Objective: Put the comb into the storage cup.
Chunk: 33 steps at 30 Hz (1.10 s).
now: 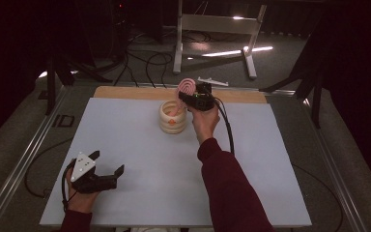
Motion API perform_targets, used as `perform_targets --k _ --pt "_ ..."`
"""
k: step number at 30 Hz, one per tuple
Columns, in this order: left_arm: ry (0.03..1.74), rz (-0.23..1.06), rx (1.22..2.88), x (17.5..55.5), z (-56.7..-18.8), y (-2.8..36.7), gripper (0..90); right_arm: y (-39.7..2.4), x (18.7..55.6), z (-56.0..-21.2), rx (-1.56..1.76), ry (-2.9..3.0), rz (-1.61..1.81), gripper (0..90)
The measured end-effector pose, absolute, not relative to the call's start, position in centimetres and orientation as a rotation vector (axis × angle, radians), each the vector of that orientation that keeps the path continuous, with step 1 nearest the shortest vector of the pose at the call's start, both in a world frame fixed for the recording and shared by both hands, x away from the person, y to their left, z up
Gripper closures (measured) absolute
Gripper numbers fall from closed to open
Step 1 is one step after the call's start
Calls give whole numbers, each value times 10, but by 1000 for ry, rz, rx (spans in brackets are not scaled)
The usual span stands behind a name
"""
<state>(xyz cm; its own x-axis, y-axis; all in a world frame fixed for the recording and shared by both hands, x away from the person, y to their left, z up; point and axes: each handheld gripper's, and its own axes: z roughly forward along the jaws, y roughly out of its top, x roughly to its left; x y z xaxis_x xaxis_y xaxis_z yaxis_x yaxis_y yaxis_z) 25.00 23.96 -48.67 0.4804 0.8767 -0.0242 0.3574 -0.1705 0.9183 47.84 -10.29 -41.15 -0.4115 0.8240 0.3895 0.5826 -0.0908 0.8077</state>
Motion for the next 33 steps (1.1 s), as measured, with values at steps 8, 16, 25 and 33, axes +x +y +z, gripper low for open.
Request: perform_targets --k 8,16,25,33 --pt "1053 661 1744 250 -487 240 2 -98 479 -415 1556 1947 1498 637" --pt "1053 660 1747 250 -487 240 2 -96 480 -418 1573 1941 1495 637" --pt "1053 659 1744 250 -487 240 2 -95 481 -420 1591 1930 1507 636" --pt "1052 660 1746 250 -487 240 2 -96 480 -421 1603 1915 1503 636"
